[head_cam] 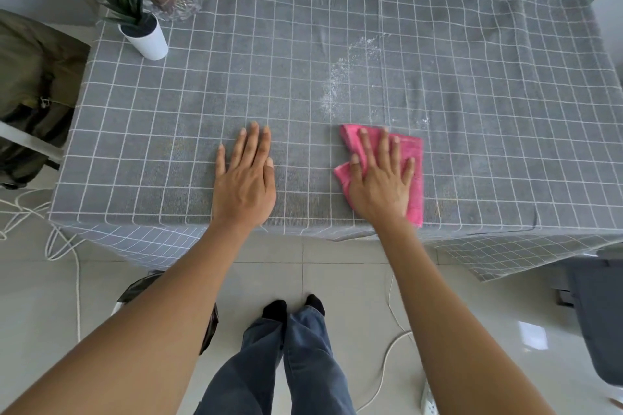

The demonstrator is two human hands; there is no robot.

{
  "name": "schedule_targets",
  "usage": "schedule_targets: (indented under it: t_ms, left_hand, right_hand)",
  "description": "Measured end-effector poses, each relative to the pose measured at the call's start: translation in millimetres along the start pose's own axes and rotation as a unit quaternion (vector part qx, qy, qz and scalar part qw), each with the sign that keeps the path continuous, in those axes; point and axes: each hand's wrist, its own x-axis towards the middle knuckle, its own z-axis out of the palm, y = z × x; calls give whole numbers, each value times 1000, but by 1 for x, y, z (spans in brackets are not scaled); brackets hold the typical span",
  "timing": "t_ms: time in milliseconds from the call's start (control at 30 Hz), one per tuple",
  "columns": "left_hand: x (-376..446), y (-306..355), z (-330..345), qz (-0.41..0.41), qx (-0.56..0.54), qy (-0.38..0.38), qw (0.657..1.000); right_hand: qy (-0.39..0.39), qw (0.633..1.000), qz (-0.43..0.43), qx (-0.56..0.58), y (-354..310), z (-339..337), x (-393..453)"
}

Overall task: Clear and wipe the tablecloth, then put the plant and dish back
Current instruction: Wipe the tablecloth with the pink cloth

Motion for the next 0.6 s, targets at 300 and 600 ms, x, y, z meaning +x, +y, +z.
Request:
schedule_targets:
  t_ms: [300,600]
  left_hand:
    - [0,0,1,-1,-1,2,1000]
    - [0,0,-1,-4,6,-7,1000]
  right_hand:
    - [12,985,-171,17,-41,15,-7]
    - [12,1000,8,5,81,-19,20]
